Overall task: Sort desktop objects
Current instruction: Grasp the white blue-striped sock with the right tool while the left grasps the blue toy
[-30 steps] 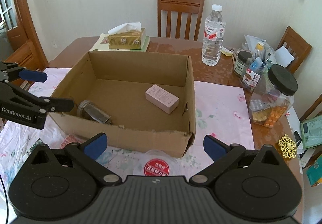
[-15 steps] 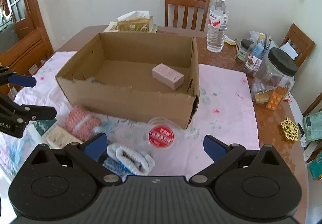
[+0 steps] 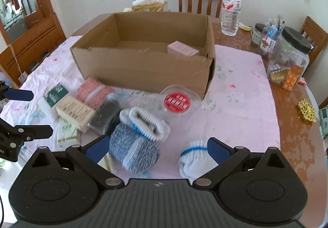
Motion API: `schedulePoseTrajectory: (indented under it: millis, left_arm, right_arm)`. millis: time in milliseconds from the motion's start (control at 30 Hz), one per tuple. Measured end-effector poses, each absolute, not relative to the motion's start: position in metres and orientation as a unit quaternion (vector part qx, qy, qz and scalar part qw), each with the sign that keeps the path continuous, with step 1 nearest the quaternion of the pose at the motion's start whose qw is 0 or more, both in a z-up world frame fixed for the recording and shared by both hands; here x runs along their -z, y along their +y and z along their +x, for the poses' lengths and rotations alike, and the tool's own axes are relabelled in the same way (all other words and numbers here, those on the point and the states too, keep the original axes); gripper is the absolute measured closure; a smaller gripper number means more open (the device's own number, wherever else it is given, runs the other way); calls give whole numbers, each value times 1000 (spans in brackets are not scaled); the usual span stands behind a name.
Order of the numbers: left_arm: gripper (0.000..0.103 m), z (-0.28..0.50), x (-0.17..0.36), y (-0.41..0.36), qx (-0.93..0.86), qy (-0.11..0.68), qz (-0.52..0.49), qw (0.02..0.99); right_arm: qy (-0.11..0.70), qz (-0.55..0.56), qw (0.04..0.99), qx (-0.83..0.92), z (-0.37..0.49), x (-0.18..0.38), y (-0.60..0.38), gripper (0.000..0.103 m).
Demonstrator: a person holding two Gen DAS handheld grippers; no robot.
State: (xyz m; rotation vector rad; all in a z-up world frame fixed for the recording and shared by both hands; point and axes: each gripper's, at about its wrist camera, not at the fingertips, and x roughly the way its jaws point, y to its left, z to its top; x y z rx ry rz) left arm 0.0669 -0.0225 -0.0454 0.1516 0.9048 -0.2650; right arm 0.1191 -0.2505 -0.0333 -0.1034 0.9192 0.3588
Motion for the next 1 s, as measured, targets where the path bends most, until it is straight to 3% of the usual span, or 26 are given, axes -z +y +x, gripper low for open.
schedulePoseTrajectory:
  millis: [700, 1000]
  left_arm:
    - [7, 45, 103, -38, 192, 467, 115, 855]
    - [27, 42, 111, -41, 206, 465, 140, 850]
  right_arm:
    - [479, -74, 864, -138, 84, 70, -243, 0]
    - [512, -64, 852, -88, 81, 95, -269, 0]
